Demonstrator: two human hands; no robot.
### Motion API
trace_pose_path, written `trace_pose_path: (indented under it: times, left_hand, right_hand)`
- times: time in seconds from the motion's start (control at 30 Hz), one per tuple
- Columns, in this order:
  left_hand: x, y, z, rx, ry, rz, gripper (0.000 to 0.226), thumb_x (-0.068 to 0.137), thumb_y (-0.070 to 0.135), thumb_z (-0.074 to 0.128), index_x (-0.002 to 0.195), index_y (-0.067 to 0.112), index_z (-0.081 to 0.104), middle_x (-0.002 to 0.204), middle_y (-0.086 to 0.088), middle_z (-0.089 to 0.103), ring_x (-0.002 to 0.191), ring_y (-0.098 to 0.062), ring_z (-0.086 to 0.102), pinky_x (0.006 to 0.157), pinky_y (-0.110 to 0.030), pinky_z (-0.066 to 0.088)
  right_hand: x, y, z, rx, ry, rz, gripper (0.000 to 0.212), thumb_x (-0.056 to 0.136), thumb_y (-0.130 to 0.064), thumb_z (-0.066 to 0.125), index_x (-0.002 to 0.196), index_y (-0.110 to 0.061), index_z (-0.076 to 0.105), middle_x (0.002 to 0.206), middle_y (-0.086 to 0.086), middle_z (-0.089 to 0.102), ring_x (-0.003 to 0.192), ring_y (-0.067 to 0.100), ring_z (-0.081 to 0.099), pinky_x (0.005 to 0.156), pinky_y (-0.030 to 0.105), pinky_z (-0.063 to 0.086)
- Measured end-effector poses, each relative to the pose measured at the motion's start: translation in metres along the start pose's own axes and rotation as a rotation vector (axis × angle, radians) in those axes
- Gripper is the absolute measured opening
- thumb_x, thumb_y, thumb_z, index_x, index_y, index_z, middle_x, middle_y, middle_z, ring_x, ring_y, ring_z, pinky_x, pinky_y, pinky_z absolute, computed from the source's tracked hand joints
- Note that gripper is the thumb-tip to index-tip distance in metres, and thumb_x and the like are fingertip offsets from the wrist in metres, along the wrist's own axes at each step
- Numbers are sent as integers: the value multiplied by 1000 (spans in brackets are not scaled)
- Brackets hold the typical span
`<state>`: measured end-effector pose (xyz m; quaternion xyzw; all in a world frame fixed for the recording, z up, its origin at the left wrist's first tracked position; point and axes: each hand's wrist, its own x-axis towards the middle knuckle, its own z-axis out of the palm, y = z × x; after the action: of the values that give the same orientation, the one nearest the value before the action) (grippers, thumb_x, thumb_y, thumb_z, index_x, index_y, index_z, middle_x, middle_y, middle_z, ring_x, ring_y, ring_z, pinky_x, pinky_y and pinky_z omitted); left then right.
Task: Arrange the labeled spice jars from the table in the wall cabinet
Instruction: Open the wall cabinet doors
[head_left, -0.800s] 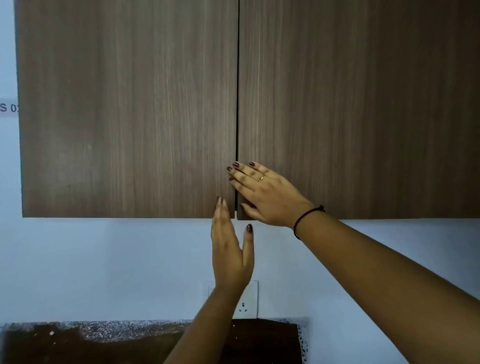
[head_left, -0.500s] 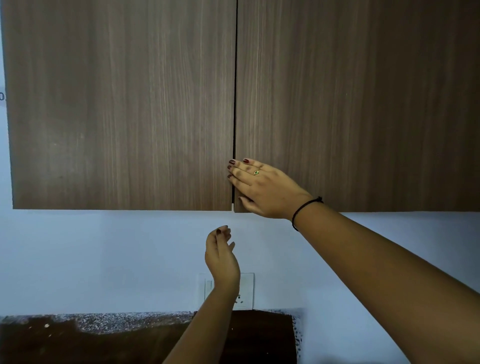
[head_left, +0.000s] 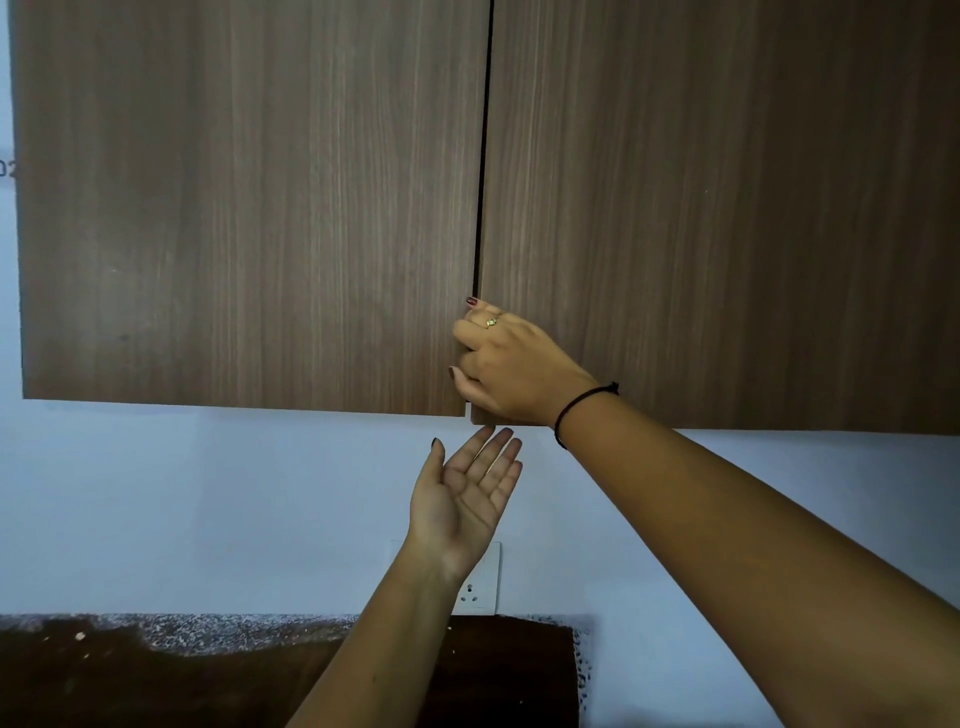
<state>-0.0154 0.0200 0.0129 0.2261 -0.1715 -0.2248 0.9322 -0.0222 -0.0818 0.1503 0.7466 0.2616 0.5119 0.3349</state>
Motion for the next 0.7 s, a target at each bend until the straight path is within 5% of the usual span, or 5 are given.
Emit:
trace_pose_path:
  times: [0.27, 0.5, 0.7]
  left_hand:
    - [-9, 5, 5, -70, -120, -55, 73, 102, 55, 31, 139, -5, 47, 135, -27, 58, 130, -38, 54, 108, -47, 45]
    - [-17, 10, 1, -44, -141, -104, 74, 101, 57, 32, 139, -5, 47, 136, -27, 57, 131, -38, 53, 113, -47, 41]
    - [-28, 18, 1, -42, -202, -140, 78, 100, 59, 32, 141, -7, 44, 139, -27, 55, 130, -37, 54, 110, -48, 41]
  right_hand:
    - [13, -6, -9, -4, -135, 57, 32, 85, -24, 54, 59, -13, 68, 72, 1, 53, 68, 19, 53, 81, 37, 51]
    - [10, -10, -20, -103, -224, 18, 31, 87, -30, 46, 77, -15, 71, 75, 1, 61, 77, 21, 55, 96, 38, 42]
    - [4, -12, -41, -85, -226, 34, 36, 86, -30, 44, 70, -15, 73, 76, 1, 60, 77, 21, 54, 102, 40, 40]
